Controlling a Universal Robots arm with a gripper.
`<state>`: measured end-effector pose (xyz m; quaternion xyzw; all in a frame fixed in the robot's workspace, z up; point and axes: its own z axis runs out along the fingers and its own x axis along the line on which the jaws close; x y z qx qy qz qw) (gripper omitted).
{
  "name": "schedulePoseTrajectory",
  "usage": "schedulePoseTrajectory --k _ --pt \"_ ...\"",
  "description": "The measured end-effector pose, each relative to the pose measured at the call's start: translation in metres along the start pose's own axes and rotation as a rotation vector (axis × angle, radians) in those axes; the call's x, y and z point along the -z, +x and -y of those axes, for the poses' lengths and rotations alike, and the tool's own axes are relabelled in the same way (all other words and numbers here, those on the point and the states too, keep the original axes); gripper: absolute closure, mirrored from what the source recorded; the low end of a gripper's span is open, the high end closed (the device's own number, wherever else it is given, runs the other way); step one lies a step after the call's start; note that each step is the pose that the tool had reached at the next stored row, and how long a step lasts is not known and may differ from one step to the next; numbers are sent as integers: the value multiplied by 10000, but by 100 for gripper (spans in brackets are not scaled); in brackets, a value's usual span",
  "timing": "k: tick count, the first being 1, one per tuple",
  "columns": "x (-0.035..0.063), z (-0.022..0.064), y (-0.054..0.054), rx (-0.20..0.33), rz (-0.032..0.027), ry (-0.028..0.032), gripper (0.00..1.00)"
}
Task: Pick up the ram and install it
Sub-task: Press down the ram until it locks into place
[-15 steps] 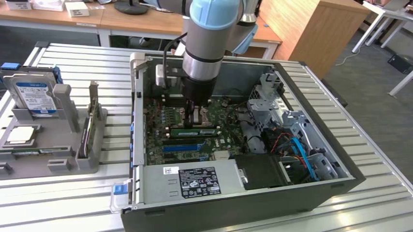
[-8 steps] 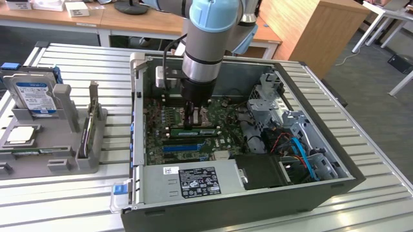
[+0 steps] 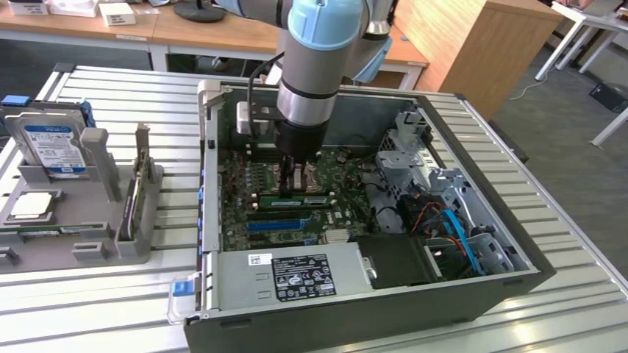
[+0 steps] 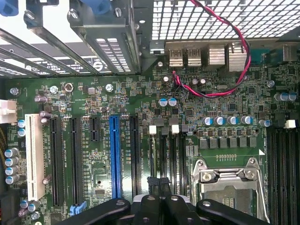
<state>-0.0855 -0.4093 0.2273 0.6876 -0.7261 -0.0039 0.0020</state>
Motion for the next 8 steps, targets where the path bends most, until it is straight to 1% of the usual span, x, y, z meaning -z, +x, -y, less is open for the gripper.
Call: schedulePoseTrajectory --k 5,8 --pt "-8 1 -1 0 7 3 89" --pt "-15 0 0 0 0 0 89"
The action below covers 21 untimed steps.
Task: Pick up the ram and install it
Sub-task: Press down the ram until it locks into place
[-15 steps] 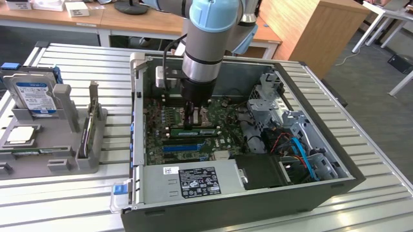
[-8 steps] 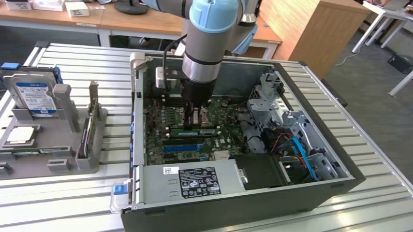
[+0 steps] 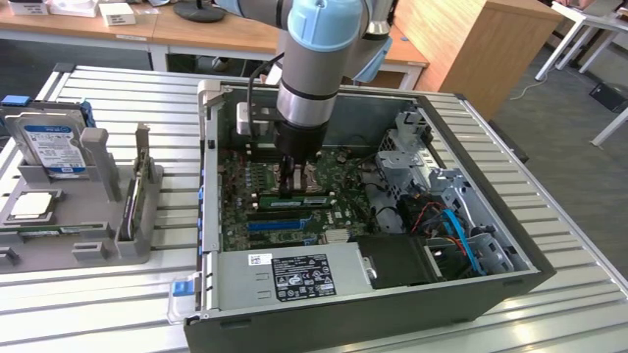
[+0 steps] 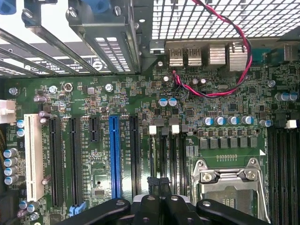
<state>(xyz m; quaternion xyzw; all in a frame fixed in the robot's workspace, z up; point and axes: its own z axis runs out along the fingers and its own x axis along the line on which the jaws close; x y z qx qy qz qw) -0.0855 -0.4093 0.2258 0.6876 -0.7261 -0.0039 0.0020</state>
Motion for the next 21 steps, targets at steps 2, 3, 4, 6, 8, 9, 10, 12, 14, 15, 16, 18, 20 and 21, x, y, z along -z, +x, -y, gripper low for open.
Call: schedulePoseTrajectory --k 2,3,4,6,8,9,10,12,14,15,16,18,20,21 --pt "-2 0 0 0 0 -1 89" --pt "-2 0 0 0 0 0 89" --pt "-3 0 0 0 3 1 89" --pt "-4 0 0 0 2 1 89" --pt "-12 0 0 0 3 1 89" --pt "-14 0 0 0 1 0 89" --pt "-14 0 0 0 0 0 89" --pt "-14 0 0 0 0 0 89" --pt "-15 0 0 0 2 1 89" --pt "-18 0 0 0 2 1 89" --pt "-22 0 -1 0 3 1 89" --pt "-24 0 0 0 3 2 89" --pt "-24 0 0 0 2 1 89" --pt "-24 0 0 0 2 1 89"
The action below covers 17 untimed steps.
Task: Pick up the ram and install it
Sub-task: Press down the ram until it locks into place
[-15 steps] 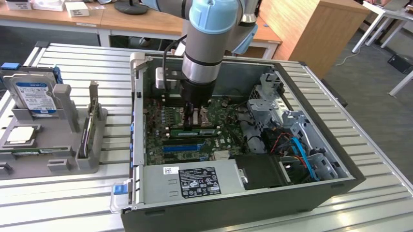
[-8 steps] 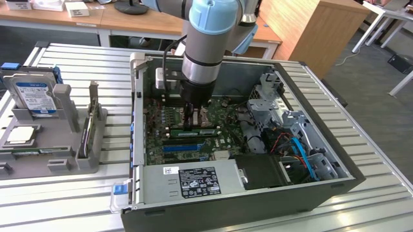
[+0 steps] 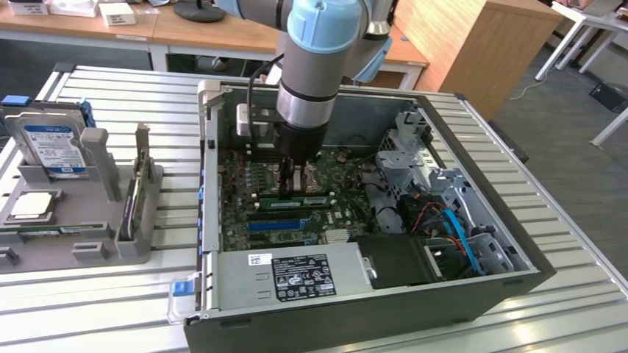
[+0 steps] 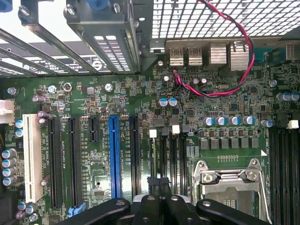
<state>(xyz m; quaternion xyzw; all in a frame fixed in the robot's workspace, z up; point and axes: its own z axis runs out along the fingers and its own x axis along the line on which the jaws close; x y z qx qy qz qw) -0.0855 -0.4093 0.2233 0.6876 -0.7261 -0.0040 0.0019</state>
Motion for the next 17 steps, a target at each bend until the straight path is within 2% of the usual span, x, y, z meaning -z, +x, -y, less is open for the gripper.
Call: schedulePoseTrajectory --k 12,14,17 --pt "-6 0 -1 0 3 1 89" --pt "5 1 -2 1 16 10 89" --pt "54 0 -1 0 3 1 89"
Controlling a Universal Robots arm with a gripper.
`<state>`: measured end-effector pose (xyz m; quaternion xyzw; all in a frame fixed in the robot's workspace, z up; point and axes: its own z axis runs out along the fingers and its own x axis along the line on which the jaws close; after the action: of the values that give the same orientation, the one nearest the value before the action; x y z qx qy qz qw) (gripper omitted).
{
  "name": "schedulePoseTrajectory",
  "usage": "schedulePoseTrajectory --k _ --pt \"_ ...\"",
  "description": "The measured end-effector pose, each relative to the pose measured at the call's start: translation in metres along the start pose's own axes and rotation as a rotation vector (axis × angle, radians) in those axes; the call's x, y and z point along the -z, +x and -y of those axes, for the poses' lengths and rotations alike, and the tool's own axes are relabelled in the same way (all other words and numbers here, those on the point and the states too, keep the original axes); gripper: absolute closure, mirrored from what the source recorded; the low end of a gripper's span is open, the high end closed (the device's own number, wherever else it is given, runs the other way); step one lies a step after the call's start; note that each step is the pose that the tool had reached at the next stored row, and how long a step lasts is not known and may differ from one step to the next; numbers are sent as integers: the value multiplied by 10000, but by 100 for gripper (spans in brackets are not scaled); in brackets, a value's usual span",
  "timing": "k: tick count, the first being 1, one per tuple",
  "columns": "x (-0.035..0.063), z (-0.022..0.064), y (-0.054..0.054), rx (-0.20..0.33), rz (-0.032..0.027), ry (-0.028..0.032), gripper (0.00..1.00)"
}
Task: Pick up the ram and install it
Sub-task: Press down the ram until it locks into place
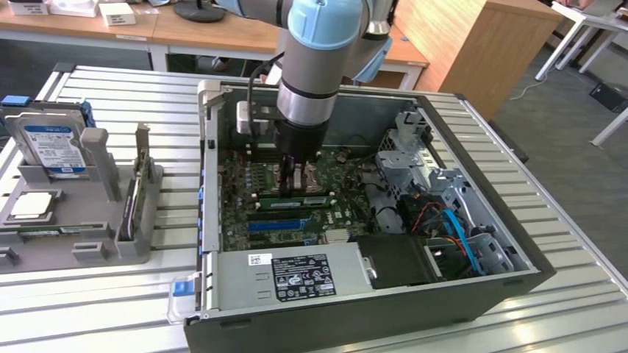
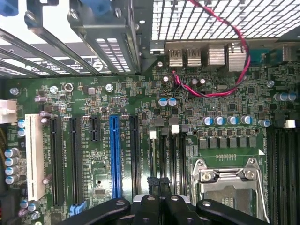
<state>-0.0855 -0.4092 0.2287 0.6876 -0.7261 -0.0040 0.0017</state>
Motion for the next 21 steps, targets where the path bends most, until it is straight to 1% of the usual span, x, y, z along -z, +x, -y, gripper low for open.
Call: schedulePoseTrajectory --k 8,11,17,21 --pt "159 -1 0 0 -2 -1 89" --pt "205 -2 0 0 -2 -1 89" --pt "211 -1 0 0 -2 -1 89" --pt "212 47 -3 4 -3 -1 89"
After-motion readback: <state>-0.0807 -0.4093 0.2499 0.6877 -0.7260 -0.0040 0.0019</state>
